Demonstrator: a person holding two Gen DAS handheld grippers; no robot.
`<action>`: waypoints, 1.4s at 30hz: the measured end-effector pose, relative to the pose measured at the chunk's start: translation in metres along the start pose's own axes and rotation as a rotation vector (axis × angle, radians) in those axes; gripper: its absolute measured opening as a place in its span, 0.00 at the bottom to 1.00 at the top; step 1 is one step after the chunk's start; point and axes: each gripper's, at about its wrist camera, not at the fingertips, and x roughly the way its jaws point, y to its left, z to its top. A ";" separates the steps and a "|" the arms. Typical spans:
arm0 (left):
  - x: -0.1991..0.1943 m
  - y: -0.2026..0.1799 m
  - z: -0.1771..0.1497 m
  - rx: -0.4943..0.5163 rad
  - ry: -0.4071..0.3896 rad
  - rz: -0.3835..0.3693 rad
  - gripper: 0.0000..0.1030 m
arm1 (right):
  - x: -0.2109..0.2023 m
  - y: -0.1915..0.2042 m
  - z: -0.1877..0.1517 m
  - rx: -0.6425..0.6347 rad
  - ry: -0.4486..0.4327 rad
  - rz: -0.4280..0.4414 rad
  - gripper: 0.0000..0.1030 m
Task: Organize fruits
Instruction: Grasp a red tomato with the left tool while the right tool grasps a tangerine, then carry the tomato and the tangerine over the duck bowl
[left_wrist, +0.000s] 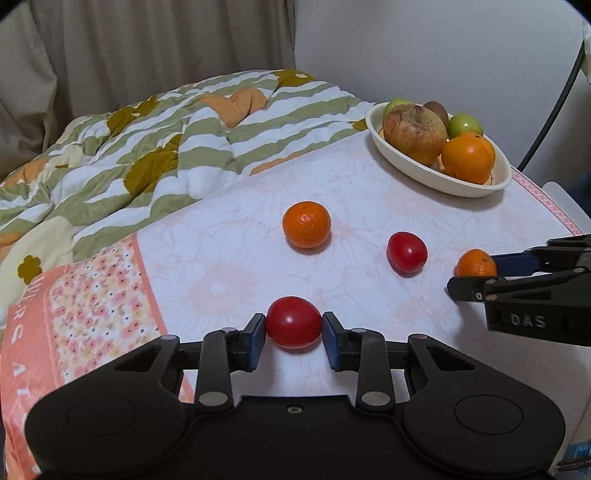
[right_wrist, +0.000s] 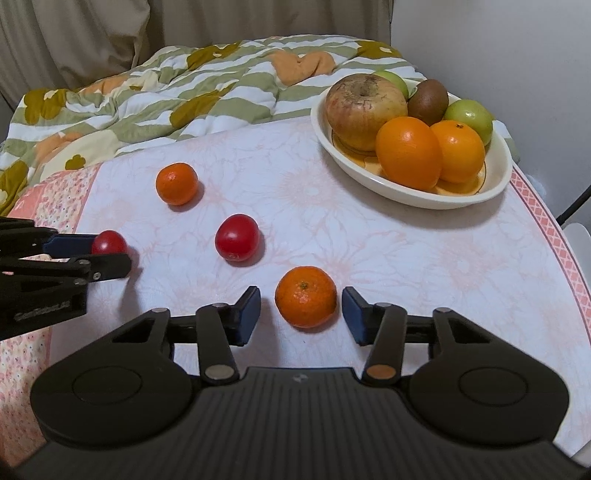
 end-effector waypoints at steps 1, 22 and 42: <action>-0.003 0.000 0.000 -0.002 -0.003 0.003 0.35 | 0.000 0.001 0.000 -0.010 -0.001 -0.003 0.50; -0.077 -0.042 0.007 -0.002 -0.123 0.016 0.35 | -0.077 -0.014 -0.003 -0.014 -0.084 0.026 0.49; -0.086 -0.151 0.062 -0.151 -0.190 0.116 0.35 | -0.123 -0.143 0.031 -0.139 -0.142 0.148 0.49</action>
